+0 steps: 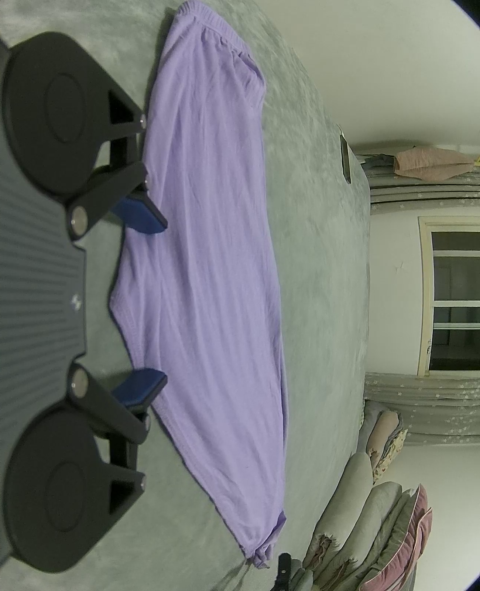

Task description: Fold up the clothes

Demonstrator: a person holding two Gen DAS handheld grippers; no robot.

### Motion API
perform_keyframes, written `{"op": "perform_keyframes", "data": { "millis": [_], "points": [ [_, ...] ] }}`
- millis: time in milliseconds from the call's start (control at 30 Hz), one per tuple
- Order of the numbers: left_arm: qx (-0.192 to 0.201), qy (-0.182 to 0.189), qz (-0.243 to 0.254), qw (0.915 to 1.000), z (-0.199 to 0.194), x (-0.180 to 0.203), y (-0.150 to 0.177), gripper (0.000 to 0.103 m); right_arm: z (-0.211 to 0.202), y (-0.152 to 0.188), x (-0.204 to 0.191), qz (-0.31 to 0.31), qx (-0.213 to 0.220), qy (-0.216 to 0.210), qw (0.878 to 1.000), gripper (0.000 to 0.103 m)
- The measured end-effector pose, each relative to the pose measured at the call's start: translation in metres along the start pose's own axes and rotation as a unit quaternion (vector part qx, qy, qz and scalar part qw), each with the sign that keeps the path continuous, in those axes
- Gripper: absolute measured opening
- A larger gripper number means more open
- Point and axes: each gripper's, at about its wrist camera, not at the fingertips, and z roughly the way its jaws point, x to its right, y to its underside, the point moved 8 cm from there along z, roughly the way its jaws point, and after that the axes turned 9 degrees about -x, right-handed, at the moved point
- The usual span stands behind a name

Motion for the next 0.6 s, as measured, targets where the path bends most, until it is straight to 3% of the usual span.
{"op": "perform_keyframes", "data": {
  "millis": [67, 167, 333, 500, 600],
  "points": [
    [0.0, 0.0, 0.0, 1.0, 0.0, 0.0, 0.0, 0.081, 0.004, 0.001, 0.014, 0.029, 0.003, 0.021, 0.999, 0.025],
    [0.0, 0.0, 0.002, 1.0, 0.001, 0.001, 0.0, 0.081, 0.011, 0.005, 0.009, 0.022, 0.004, 0.0, 1.0, 0.025],
    [0.0, 0.001, 0.002, 1.0, 0.001, 0.0, 0.0, 0.082, 0.034, 0.015, -0.027, -0.096, -0.053, 0.02, 0.994, 0.025],
    [0.0, 0.001, 0.002, 1.0, 0.001, 0.0, 0.0, 0.083, 0.025, 0.025, -0.045, -0.16, -0.086, -0.009, 0.983, 0.025],
    [0.0, 0.002, 0.003, 1.0, 0.001, -0.001, 0.0, 0.083, 0.016, 0.024, -0.049, -0.147, -0.075, -0.054, 0.985, 0.025]
  ]
}}
